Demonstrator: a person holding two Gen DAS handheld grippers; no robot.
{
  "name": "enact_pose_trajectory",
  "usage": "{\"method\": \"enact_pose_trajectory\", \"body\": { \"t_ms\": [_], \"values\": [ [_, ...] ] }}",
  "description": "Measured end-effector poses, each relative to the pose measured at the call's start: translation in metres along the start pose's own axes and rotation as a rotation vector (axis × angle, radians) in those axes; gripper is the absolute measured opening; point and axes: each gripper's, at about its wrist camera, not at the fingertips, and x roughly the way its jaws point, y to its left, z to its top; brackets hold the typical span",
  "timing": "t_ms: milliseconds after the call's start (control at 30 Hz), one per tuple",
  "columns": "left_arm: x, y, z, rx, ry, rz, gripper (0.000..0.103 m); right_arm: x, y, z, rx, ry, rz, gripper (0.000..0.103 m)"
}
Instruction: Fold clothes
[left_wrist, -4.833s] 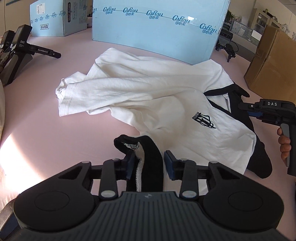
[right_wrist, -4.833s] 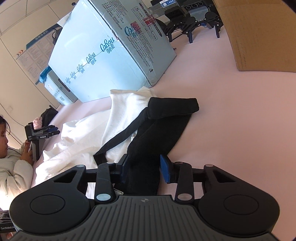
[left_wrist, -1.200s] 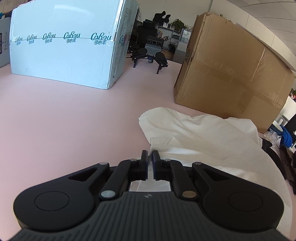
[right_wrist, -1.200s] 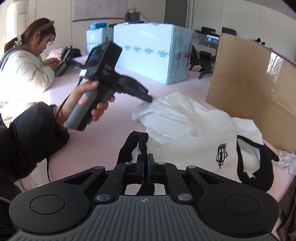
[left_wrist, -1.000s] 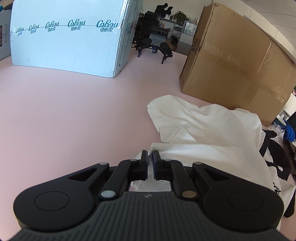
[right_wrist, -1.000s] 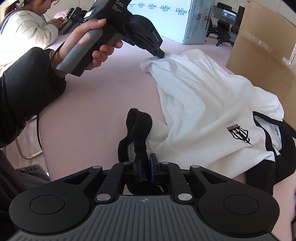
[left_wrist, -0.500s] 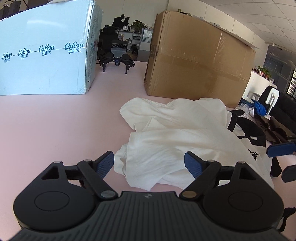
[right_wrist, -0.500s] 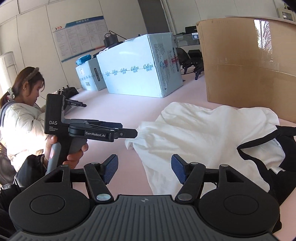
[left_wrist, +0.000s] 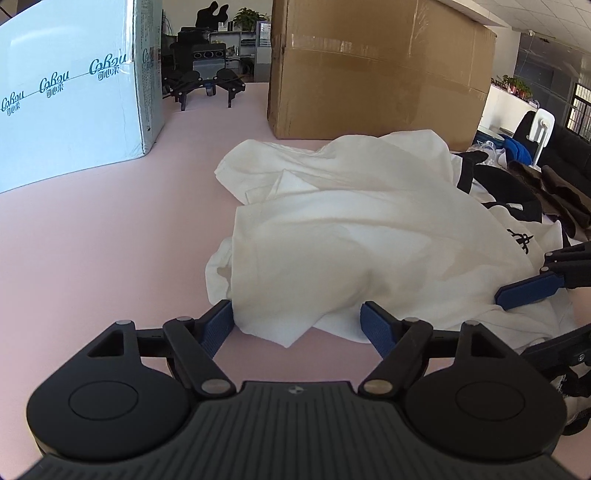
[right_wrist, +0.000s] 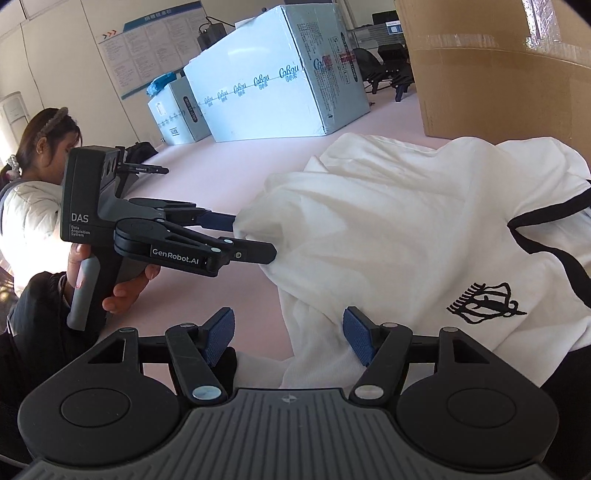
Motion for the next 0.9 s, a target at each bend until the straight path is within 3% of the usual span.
{"method": "enact_pose_trajectory", "body": {
  "t_ms": [67,133,167,333,400,600,767,900],
  "values": [
    [-0.001,0.000,0.002,-0.010,-0.010,0.007,0.037,-0.001,0.004,-0.004,-0.022,-0.001,-0.008,0.069],
    [-0.003,0.001,0.004,-0.026,-0.019,-0.007,0.022,0.000,0.008,-0.007,-0.055,-0.004,-0.019,0.071],
    [-0.006,0.000,0.005,-0.031,-0.032,-0.007,0.020,0.001,0.011,-0.008,-0.071,-0.004,-0.024,0.071],
    [-0.024,-0.018,0.006,0.039,-0.082,0.060,0.017,0.001,0.020,-0.015,-0.135,-0.008,-0.051,0.074],
    [-0.035,-0.020,0.011,0.022,-0.076,0.056,0.017,0.002,0.019,-0.015,-0.131,-0.012,-0.056,0.074],
    [-0.055,-0.005,0.040,-0.200,0.059,-0.024,0.016,-0.004,0.015,-0.014,-0.079,-0.033,-0.045,0.074],
    [-0.067,-0.008,0.047,-0.251,0.108,-0.064,0.016,-0.007,0.009,-0.011,-0.027,-0.041,-0.028,0.074],
    [-0.072,-0.012,0.029,-0.216,0.151,0.016,0.015,-0.009,0.006,-0.009,-0.002,-0.040,-0.020,0.074]
  ]
}}
